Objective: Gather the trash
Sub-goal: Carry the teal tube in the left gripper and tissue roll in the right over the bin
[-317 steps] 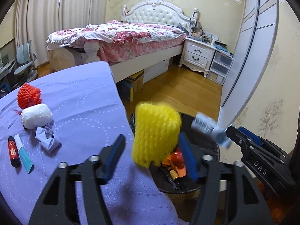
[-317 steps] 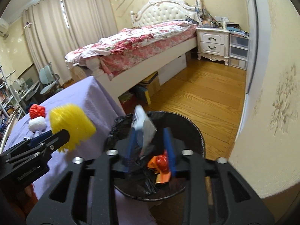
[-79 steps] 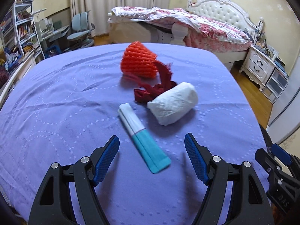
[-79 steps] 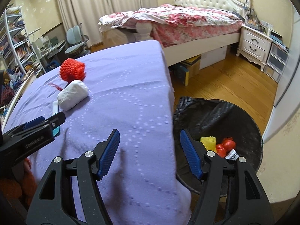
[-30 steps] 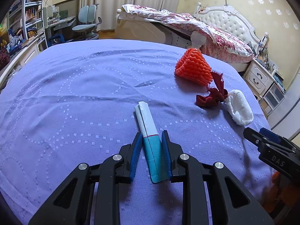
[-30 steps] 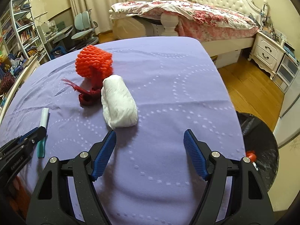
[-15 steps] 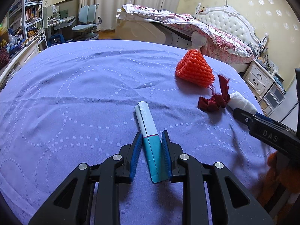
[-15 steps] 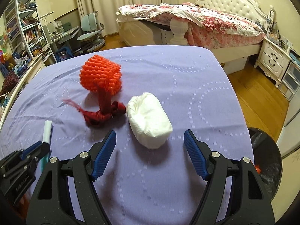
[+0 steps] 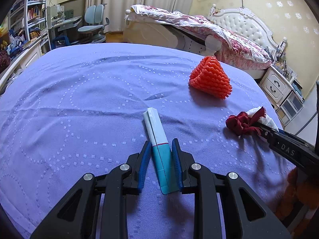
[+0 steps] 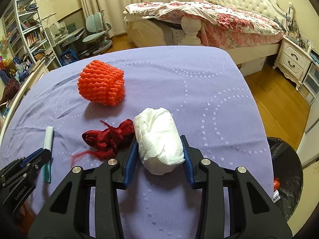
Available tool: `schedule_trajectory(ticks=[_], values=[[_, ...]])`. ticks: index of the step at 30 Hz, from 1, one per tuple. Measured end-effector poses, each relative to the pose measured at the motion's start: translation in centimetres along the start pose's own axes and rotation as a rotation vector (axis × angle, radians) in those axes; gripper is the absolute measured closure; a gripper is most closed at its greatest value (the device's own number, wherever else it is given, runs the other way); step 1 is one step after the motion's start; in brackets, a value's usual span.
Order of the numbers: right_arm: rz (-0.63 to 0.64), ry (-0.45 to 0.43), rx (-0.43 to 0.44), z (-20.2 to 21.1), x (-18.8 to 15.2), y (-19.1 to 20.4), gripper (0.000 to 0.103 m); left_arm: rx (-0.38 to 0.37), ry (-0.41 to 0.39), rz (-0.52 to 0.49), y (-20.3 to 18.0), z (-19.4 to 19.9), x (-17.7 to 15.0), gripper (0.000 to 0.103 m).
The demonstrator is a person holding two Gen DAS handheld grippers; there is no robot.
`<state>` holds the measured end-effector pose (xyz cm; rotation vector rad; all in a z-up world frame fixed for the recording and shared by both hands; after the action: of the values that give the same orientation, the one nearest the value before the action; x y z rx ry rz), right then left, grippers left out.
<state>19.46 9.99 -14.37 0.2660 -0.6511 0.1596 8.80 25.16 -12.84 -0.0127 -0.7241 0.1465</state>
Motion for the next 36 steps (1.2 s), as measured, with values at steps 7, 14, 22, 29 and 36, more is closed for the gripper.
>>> schedule_trajectory(ticks=[7,14,22,29,36], values=[[0.006,0.007,0.021,1.2,-1.5,0.1,0.064,0.001,-0.001,-0.013,-0.5,0.2,-0.4,0.078],[-0.002,0.014,0.032,2.3,-2.8,-0.1,0.062,-0.003,-0.002,-0.018,-1.1,0.4,-0.8,0.078],[-0.010,0.002,0.030,2.5,-2.8,-0.3,0.063,-0.003,-0.003,-0.021,-1.3,0.5,-0.9,0.078],[-0.024,-0.012,0.004,3.4,-3.3,-2.3,0.065,0.001,-0.012,-0.024,-1.7,0.9,-1.2,0.078],[-0.033,-0.039,-0.021,5.3,-4.2,-4.4,0.065,-0.023,-0.024,-0.042,-3.2,1.6,-1.8,0.078]])
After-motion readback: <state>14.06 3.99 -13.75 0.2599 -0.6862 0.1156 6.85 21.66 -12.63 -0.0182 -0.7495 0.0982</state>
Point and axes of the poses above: each gripper's, at about its wrist camera, not at the fingertips, and z roughly against the way its jaws point, y to its left, x to its top, the point moved 8 cm from there along -z, roughly the way its jaws point, and after that the axes turned 9 degrees about -z, right-handed, at the moved point
